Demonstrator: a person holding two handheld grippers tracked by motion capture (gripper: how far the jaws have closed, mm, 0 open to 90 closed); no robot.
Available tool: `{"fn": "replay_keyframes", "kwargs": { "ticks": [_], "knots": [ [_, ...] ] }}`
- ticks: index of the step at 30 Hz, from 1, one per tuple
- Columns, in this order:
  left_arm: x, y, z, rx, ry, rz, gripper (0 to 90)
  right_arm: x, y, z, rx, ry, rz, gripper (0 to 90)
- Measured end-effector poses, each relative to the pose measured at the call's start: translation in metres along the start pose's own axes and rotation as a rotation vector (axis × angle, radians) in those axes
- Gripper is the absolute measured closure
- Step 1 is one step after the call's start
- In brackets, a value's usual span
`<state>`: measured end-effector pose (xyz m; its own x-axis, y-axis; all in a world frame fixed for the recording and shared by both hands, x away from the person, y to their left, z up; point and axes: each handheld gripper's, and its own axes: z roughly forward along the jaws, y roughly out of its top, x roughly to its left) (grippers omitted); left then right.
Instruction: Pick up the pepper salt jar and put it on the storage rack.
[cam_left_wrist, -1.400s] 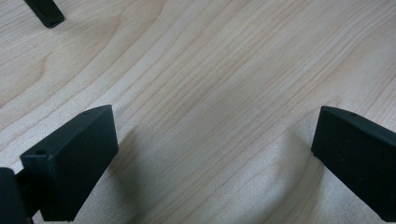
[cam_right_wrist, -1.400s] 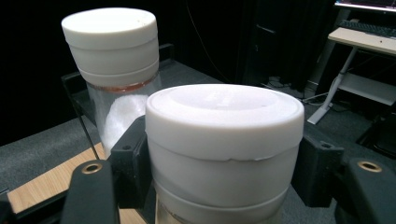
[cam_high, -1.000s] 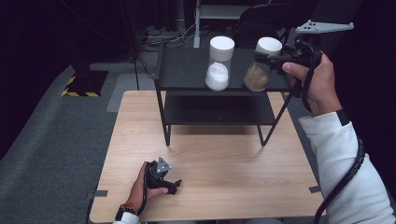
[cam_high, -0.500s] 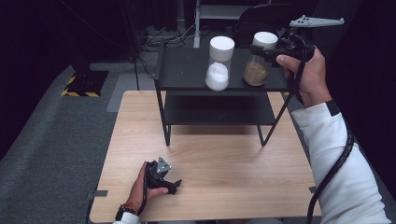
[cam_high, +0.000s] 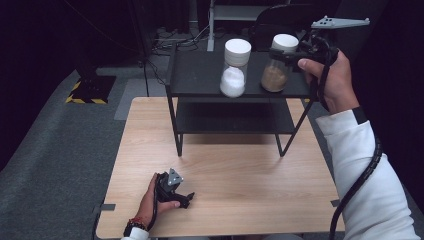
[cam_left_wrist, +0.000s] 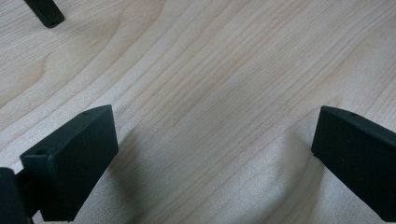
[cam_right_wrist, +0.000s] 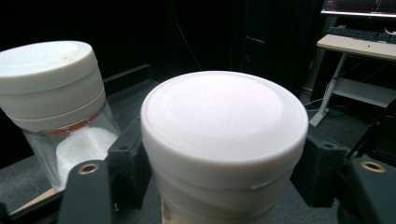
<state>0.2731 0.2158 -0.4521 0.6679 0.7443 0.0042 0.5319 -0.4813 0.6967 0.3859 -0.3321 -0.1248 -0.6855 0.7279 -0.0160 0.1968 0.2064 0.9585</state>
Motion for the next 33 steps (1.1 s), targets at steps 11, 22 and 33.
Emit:
{"fn": "replay_keyframes", "kwargs": {
  "ticks": [11, 22, 33],
  "knots": [
    [0.0, 0.0, 0.0, 0.0, 0.0, 0.0, 0.1, 0.01, 0.001, 0.005, 0.036, -0.049, -0.032, 12.6],
    [0.0, 0.0, 0.0, -0.001, 0.0, 0.0, 0.1, 0.018, -0.012, -0.012, 0.041, -0.078, -0.076, 1.6],
    [0.0, 0.0, 0.0, -0.002, 0.001, 0.0, 0.1, 0.03, -0.032, -0.029, 0.055, -0.09, -0.115, 1.6]
  ]
}}
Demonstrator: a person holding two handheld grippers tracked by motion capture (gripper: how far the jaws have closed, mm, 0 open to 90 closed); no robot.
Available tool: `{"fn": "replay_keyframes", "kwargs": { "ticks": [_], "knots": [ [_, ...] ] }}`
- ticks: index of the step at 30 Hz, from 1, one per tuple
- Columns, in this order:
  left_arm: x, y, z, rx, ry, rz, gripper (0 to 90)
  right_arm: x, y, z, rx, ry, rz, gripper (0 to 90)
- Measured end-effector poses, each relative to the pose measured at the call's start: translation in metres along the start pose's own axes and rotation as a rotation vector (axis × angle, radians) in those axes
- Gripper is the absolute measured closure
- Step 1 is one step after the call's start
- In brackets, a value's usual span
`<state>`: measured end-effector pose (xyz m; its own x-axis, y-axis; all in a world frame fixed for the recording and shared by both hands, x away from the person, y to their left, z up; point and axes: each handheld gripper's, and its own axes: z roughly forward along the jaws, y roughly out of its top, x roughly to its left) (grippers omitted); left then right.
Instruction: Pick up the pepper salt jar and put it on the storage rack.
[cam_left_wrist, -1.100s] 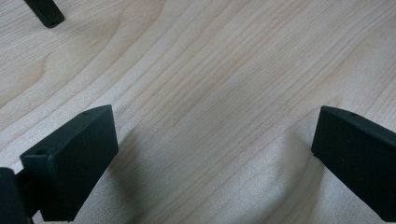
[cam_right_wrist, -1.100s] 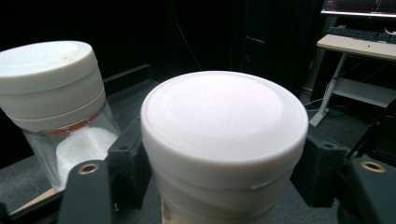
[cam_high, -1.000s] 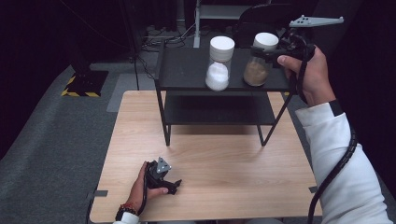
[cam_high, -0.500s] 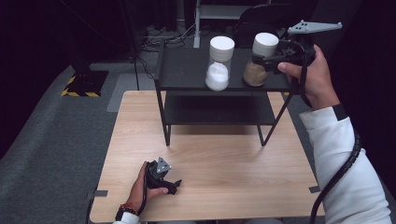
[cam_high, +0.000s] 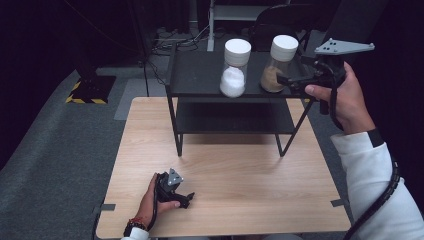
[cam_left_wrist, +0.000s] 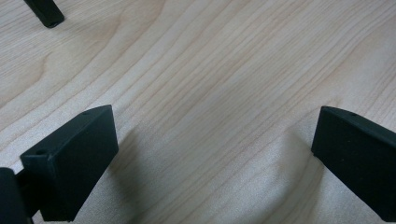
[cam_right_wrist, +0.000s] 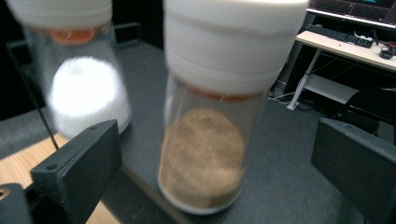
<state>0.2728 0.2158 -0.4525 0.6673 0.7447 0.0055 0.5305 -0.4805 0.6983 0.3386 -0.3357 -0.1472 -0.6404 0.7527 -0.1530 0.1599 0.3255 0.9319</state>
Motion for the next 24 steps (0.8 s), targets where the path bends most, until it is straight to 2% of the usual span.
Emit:
{"fn": "replay_keyframes", "kwargs": {
  "ticks": [5, 14, 24],
  "knots": [
    [0.0, 0.0, 0.0, 0.0, 0.0, 0.001, 0.1, 0.006, -0.012, -0.008, 0.001, -0.008, -0.008, 1.6],
    [0.0, 0.0, 0.0, 0.002, 0.0, 0.003, 0.1, 0.014, -0.04, -0.015, 0.014, 0.019, -0.02, 1.6],
    [0.0, 0.0, 0.0, 0.002, 0.0, 0.003, 0.1, 0.021, -0.07, -0.022, 0.012, 0.022, -0.009, 1.6]
  ]
}}
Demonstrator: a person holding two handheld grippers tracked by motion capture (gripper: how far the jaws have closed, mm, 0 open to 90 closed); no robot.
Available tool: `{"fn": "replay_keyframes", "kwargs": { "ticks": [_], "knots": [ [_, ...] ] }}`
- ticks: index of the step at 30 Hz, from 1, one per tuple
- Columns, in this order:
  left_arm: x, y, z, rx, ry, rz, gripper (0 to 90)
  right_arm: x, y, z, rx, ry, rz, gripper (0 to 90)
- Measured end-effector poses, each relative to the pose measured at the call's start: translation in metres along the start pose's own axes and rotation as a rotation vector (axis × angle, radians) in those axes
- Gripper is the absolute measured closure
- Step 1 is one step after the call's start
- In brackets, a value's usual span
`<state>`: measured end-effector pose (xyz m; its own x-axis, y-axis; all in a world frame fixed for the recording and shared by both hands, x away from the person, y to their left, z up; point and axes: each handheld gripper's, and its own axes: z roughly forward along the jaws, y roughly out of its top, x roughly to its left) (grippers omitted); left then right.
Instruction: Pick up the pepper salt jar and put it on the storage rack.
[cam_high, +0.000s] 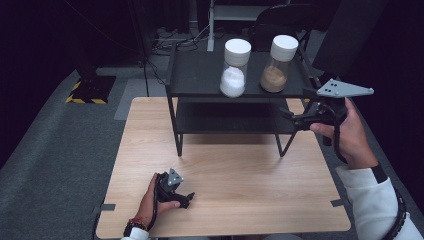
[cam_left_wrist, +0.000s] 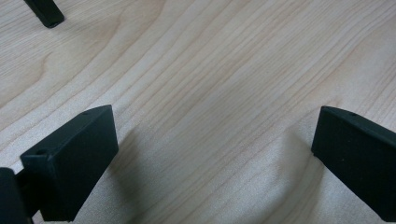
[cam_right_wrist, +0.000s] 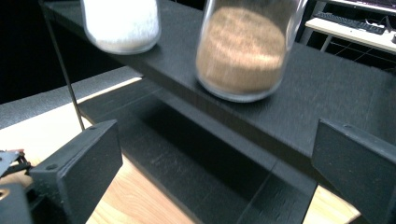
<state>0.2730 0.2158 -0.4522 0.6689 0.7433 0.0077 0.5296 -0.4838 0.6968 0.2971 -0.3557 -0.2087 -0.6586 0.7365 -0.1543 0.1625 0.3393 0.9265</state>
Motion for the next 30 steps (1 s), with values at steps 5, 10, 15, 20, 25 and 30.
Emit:
{"fn": "replay_keyframes", "kwargs": {
  "ticks": [5, 10, 15, 20, 25, 30],
  "knots": [
    [0.0, 0.0, 0.0, 0.0, 0.0, 0.0, 0.1, 0.003, -0.014, -0.003, 0.009, 0.002, 0.0, 1.6],
    [0.0, 0.0, 0.0, 0.0, -0.001, 0.0, 0.1, 0.004, -0.027, -0.003, 0.025, 0.006, 0.006, 1.6],
    [0.0, 0.0, 0.0, 0.0, 0.0, 0.0, 0.1, 0.006, -0.041, -0.004, 0.032, 0.011, 0.013, 1.6],
    [0.0, 0.0, 0.0, 0.0, 0.0, 0.0, 0.1, 0.008, -0.055, -0.006, 0.045, 0.013, 0.015, 1.6],
    [0.0, 0.0, 0.0, 0.0, 0.0, 0.0, 0.1, 0.01, -0.072, -0.007, 0.058, 0.014, 0.029, 1.6],
    [0.0, 0.0, 0.0, 0.0, -0.001, 0.0, 0.1, 0.011, -0.091, -0.008, 0.079, 0.02, 0.038, 1.6]
  ]
}}
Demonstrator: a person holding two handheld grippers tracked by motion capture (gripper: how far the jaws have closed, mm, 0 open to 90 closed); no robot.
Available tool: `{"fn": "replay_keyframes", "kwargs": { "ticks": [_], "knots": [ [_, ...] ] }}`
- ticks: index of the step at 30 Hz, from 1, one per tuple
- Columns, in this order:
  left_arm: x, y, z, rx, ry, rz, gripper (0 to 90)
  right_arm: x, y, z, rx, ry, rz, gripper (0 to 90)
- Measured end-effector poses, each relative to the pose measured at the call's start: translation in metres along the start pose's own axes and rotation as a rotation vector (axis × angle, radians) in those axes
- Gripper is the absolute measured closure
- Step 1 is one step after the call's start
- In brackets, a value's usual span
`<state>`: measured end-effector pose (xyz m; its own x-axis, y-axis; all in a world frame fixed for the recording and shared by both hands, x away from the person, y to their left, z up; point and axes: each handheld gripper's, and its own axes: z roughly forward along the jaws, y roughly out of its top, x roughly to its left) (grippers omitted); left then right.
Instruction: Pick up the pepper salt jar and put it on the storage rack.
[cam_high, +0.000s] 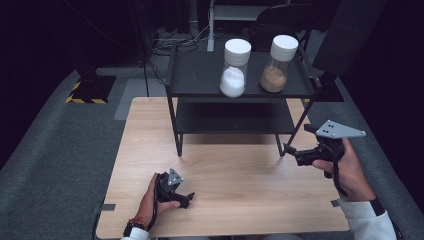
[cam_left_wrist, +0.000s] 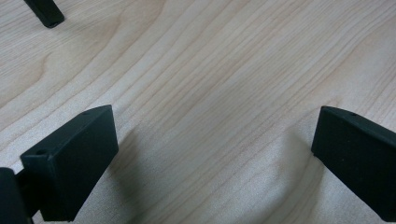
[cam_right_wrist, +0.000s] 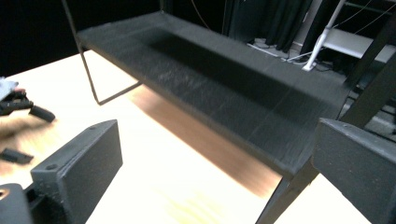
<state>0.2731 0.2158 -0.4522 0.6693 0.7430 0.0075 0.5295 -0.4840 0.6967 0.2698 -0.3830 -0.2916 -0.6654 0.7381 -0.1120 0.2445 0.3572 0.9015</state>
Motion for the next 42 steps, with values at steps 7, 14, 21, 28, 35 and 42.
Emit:
{"fn": "replay_keyframes", "kwargs": {
  "ticks": [7, 14, 21, 28, 35, 42],
  "knots": [
    [0.0, 0.0, 0.0, 0.0, 0.0, 0.0, 0.1, 0.002, -0.023, 0.003, 0.021, 0.001, -0.004, 1.5],
    [0.0, 0.0, 0.0, 0.0, 0.0, 0.0, 0.2, 0.001, -0.039, 0.006, 0.038, 0.008, 0.012, 1.6],
    [0.0, 0.0, 0.0, 0.0, 0.0, 0.0, 0.1, 0.002, -0.056, 0.009, 0.071, 0.014, 0.013, 1.6],
    [0.0, 0.0, 0.0, 0.0, 0.0, 0.0, 0.1, 0.003, -0.074, 0.016, 0.112, 0.025, 0.019, 1.6],
    [0.0, 0.0, 0.0, 0.0, 0.0, 0.0, 0.1, 0.004, -0.088, 0.025, 0.143, 0.045, 0.029, 1.6],
    [0.0, 0.0, 0.0, -0.001, 0.0, 0.0, 0.1, 0.003, -0.099, 0.028, 0.165, 0.048, 0.031, 1.7]
  ]
}}
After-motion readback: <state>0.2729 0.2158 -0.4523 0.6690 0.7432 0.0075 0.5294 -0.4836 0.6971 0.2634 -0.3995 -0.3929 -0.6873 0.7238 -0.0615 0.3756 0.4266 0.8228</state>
